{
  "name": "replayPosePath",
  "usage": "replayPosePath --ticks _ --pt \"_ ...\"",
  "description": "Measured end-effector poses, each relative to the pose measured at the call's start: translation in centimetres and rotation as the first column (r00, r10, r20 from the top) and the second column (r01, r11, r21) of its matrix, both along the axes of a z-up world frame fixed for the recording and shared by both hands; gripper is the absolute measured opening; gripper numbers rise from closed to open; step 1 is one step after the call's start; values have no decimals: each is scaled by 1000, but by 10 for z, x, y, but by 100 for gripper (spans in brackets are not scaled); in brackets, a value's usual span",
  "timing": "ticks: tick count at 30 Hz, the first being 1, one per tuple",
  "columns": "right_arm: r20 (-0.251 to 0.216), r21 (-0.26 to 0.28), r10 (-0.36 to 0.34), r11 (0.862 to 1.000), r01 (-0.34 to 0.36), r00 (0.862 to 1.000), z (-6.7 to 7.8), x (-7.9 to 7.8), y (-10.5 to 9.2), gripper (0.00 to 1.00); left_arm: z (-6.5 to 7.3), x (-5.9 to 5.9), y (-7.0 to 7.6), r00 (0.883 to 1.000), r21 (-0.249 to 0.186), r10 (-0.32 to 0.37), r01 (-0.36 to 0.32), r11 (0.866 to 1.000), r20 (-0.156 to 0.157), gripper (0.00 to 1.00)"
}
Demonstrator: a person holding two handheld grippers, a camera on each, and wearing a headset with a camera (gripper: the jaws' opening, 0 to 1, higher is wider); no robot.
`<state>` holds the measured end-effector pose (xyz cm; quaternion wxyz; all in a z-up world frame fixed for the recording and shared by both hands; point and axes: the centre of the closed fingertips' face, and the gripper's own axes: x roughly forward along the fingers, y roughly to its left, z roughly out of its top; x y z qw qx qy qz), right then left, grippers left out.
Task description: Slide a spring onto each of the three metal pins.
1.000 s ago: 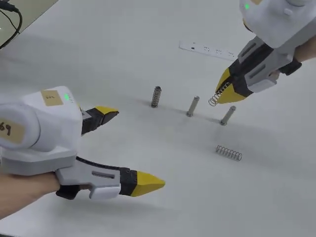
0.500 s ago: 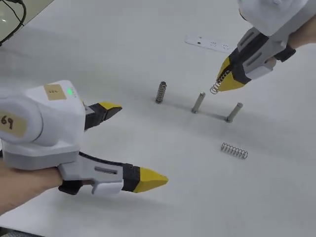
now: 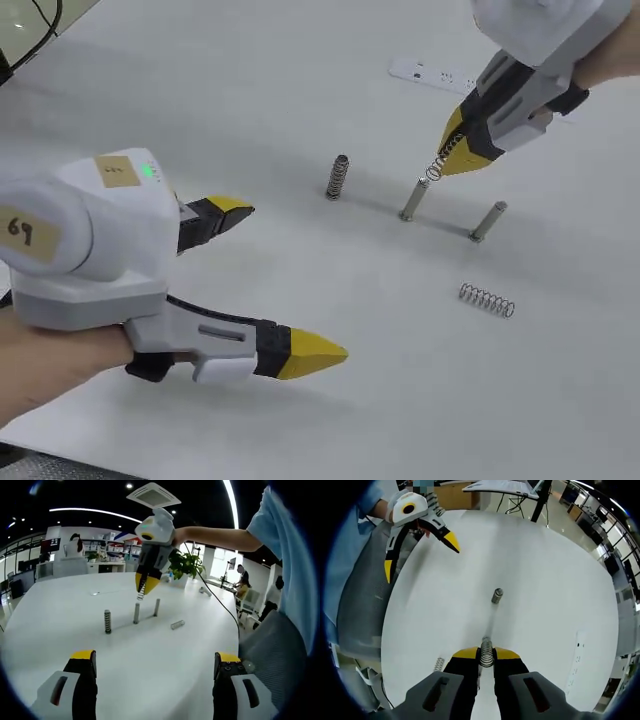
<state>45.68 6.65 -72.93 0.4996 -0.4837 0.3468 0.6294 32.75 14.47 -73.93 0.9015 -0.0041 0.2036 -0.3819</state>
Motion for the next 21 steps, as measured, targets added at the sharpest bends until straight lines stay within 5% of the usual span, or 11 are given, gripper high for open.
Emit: replayPosePath --ticks 21 --pt "-6 -23 23 999 -23 1000 -17 5 1 8 -5 0 4 1000 -8 15 -15 1000 -20 94"
